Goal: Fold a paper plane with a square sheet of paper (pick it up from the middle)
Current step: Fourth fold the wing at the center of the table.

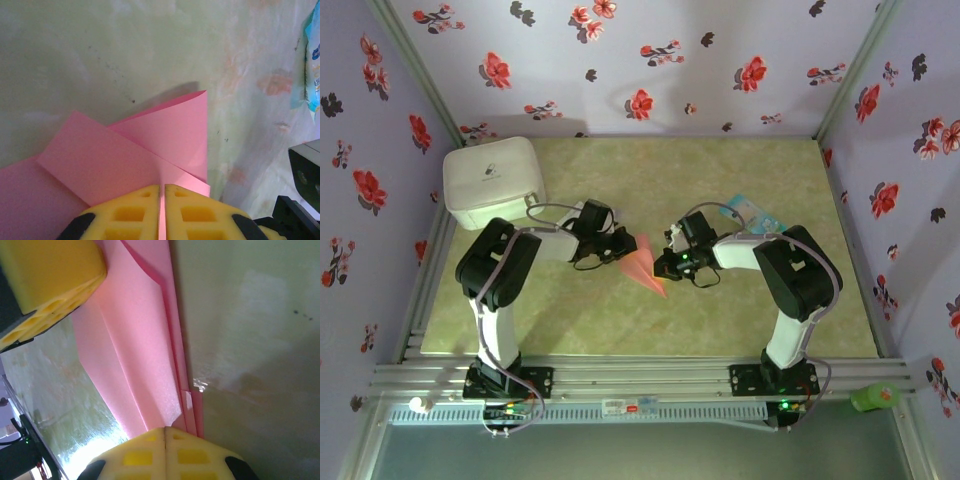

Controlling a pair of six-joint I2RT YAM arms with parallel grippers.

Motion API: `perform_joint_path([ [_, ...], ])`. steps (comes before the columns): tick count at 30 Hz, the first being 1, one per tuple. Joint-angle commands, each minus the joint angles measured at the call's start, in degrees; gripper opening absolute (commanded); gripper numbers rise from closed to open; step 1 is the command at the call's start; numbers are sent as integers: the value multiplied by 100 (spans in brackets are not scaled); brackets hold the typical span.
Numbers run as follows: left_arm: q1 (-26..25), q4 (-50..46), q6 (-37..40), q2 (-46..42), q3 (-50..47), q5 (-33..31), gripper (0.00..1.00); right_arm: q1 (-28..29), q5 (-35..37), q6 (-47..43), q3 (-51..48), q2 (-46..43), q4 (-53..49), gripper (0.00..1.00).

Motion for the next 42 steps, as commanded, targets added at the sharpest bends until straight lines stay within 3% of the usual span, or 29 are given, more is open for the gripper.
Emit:
perform_joint_path([
  [1, 82, -152, 14, 213, -172, -187, 12, -33, 50, 241, -53, -73, -417, 6],
  [6, 85, -201, 63, 191, -198, -187, 11, -8, -145, 351, 168, -460, -343, 9],
  [11, 87, -309, 151, 212, -141, -189, 11, 159, -812, 877, 292, -194, 482, 13],
  [21, 82, -362, 190, 249, -96, -193, 11, 347, 22, 635, 888, 644, -233, 13],
  [32, 113, -460, 206, 237, -102, -254, 10, 284, -280, 639, -65, 247, 130, 15],
  [42, 140, -546, 231, 238, -102, -319, 10, 224, -252, 382, -645, -304, -151, 16],
])
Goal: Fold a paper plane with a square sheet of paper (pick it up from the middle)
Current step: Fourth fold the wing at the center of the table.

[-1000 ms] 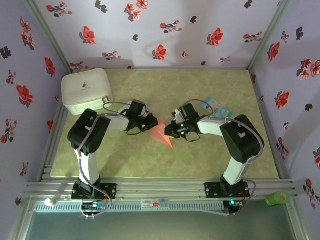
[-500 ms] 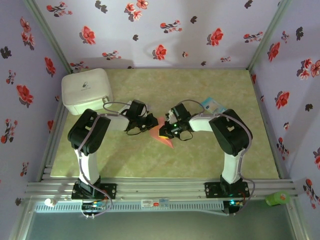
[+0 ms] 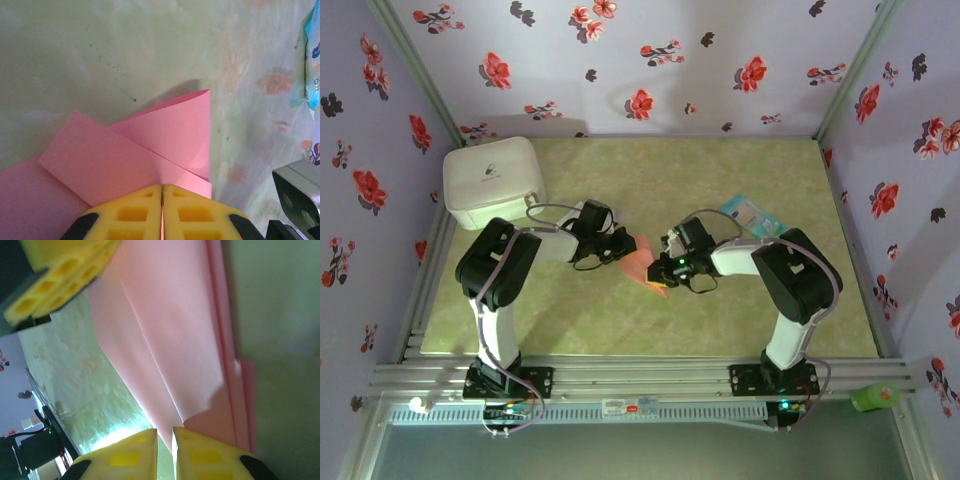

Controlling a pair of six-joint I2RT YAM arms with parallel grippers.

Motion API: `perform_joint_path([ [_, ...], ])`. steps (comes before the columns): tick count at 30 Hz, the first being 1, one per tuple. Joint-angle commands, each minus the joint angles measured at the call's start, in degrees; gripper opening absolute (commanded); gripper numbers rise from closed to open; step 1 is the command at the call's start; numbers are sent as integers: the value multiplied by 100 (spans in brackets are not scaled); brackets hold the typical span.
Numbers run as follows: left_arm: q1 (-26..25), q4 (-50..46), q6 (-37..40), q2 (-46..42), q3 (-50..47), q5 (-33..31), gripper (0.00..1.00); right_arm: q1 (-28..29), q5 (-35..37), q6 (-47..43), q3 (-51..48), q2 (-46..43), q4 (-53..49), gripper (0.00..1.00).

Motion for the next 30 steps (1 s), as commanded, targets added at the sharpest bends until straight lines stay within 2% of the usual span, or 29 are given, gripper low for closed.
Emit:
perform_joint_path([
  [1, 129, -542, 183, 227, -80, -342, 10, -51, 57, -223, -340, -210, -686, 17],
  [14, 133, -617, 206, 231, -40, -348, 10, -213, -38, -467, -975, -861, -991, 16],
  [23, 129, -604, 193, 173, -58, -347, 10, -293, -512, 73, -824, -1656, -533, 5],
  [30, 129, -553, 167, 146, -91, -348, 10, -293, -251, 301, -234, -902, -392, 3],
])
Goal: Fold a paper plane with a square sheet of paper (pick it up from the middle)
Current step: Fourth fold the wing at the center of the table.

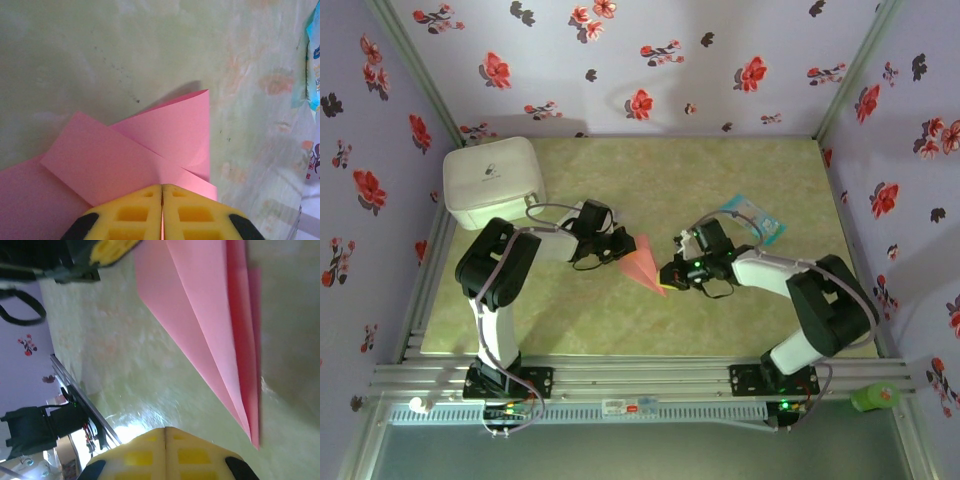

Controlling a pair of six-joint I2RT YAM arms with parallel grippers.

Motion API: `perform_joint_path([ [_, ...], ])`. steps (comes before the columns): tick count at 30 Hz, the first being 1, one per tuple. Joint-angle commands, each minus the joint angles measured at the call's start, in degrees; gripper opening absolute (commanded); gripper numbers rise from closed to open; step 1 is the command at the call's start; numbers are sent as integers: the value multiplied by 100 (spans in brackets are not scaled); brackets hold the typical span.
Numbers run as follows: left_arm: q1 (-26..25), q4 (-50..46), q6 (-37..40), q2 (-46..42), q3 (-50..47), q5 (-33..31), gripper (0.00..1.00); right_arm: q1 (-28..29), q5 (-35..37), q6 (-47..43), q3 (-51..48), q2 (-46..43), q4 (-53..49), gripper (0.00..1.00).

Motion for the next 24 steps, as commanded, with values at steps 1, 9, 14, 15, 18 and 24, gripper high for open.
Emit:
perform_joint_path([
  [1, 107, -516, 150, 150, -100, -343, 10, -33, 66, 331, 244, 480, 264, 2],
  [9, 110, -509, 143, 130, -95, -326, 10, -33, 221, 465, 368, 1086, 521, 3],
  [14, 111, -516, 155, 28, -13, -221, 12, -51, 470, 426, 41, 1207, 488, 1],
  [15, 112, -545, 182, -29, 22, -175, 14, -51, 528, 409, -26, 1224, 464, 0],
  [18, 112, -699, 305, -235, 222, 4, 16, -51, 659, 382, -169, 1248, 423, 0],
  [24, -1, -692, 268, -787, 301, 71, 18, -50, 820, 270, -125, 1175, 184, 0],
])
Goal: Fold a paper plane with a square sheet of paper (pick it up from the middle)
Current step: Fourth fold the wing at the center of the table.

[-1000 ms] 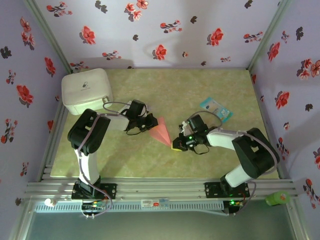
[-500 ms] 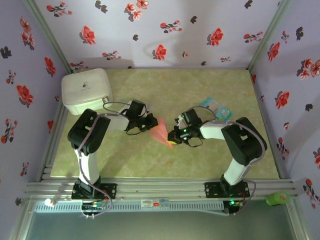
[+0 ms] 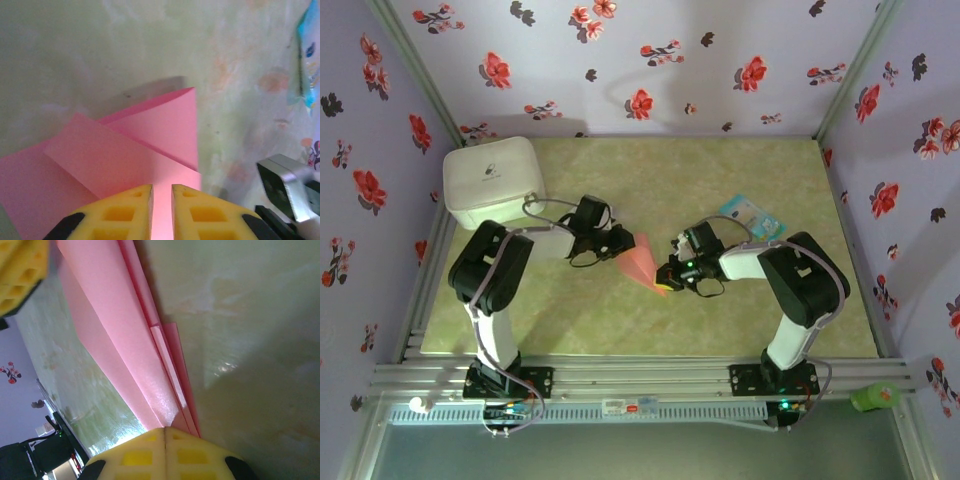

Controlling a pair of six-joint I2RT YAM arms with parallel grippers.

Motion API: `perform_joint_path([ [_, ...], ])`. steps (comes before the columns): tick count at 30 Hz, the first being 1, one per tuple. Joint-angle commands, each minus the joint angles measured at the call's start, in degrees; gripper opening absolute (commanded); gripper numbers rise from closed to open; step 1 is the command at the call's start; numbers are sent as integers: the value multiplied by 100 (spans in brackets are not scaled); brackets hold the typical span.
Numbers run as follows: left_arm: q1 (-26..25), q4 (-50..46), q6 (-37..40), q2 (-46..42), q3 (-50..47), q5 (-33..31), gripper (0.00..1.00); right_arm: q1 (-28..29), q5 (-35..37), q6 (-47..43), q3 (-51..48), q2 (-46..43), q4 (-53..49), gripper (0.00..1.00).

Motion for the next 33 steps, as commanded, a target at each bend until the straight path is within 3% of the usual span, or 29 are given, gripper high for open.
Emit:
perform_joint_path([
  [1, -118, -152, 85, -467, 161, 31, 17, -35, 588, -133, -155, 62, -588, 0],
  [7, -660, 531, -726, -404, -173, -145, 0, -35, 650, -145, -124, 63, -653, 0],
  [18, -1248, 1172, -1389, 44, -615, -376, 0, -35, 698, -149, -141, 50, -696, 0],
  [29, -1150, 644, -1023, 179, -694, -819, 2, -35, 698, -156, -114, 75, -720, 0],
  [33, -994, -39, -820, 187, -549, -1217, 2, -35, 716, -191, -115, 83, -756, 0],
])
